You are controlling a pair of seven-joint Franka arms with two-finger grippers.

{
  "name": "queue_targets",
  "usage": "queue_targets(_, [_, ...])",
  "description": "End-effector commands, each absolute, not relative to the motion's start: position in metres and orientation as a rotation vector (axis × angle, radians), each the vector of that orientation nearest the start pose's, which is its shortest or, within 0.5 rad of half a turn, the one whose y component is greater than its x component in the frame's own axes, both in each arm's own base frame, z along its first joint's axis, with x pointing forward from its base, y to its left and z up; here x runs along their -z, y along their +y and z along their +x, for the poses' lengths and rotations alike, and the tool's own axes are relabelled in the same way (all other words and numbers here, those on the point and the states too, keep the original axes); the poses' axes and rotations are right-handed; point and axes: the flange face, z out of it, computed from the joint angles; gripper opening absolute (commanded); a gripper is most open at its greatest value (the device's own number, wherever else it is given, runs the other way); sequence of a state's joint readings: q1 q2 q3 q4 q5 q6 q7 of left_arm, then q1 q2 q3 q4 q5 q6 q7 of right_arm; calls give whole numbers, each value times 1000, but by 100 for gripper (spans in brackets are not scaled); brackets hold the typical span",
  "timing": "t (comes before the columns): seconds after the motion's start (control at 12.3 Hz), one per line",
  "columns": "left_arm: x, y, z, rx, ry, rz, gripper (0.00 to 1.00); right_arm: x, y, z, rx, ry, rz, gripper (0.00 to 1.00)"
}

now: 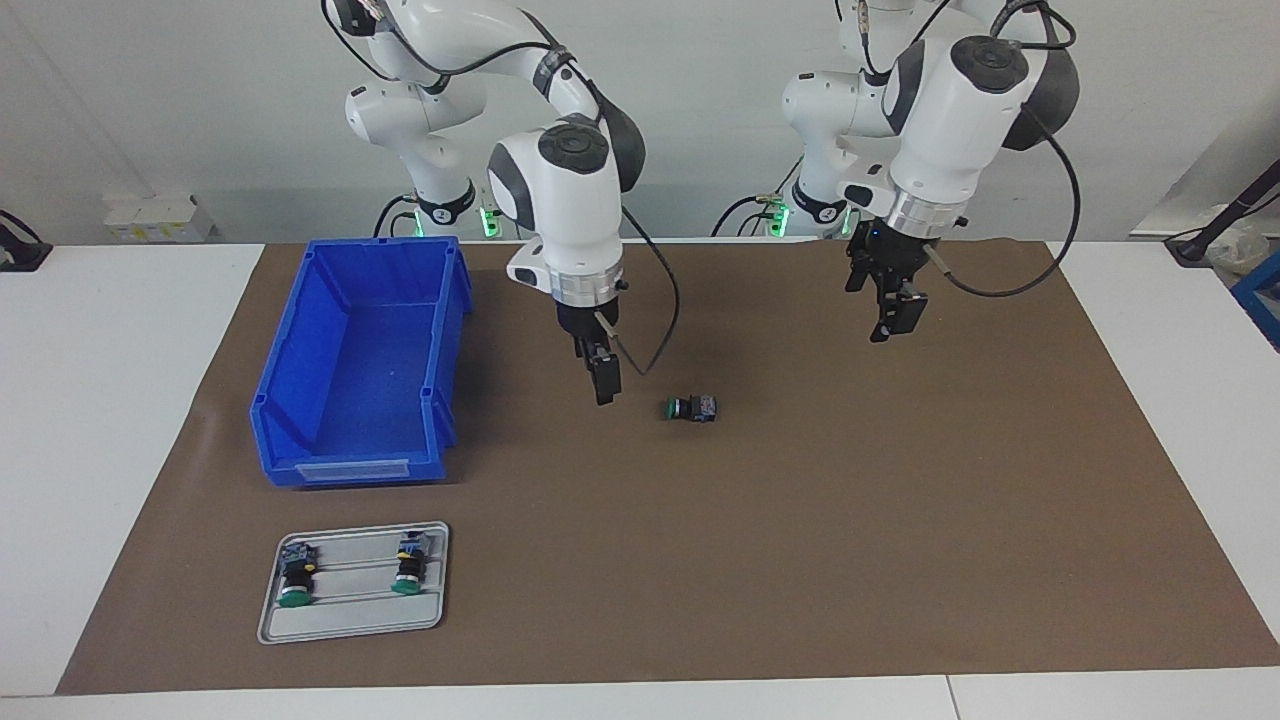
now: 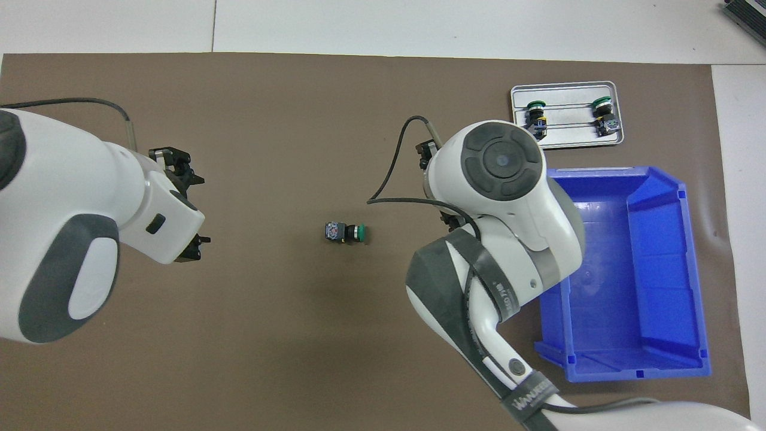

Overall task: Place and press button with both arms
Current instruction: 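Retract the right gripper to the bin while the left gripper approaches the button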

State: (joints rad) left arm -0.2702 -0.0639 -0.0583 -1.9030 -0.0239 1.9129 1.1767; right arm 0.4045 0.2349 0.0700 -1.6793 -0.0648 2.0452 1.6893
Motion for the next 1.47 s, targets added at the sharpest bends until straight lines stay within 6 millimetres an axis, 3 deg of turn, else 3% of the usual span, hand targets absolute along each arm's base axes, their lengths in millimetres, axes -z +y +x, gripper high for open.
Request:
queue_targets(0.0, [-503, -221, 505, 123, 2100, -2318, 95, -513, 216, 572, 93, 1547, -2603, 99])
queue_targets(0.24, [-453, -288, 503, 113, 2046, -2336, 95, -552, 142, 569, 97, 1369, -2719, 99])
queue_targets(0.41, [-435, -308, 500, 116, 2024, -2360, 95, -570, 98, 570, 116, 1220, -2799, 99])
queue_targets(0.57, [-398, -343, 497, 63, 2007, -2392, 95, -590, 67, 572, 141, 1050, -2872, 99])
queue_targets(0.81, [-352, -371, 505, -11, 2007, -2365, 96, -618, 37, 573, 115, 815, -2972, 100])
queue_targets(1.06, [-343, -381, 518, 16, 2010, -2334, 100, -628, 20, 567, 83, 571, -3058, 100])
queue_targets(1.22, [-337, -388, 512, 2, 2029, -2311, 100, -641, 13, 563, 69, 393, -3101, 100])
queue_targets(1.38, [-324, -400, 499, -24, 2062, -2288, 100, -639, 12, 563, 56, 370, -3119, 100])
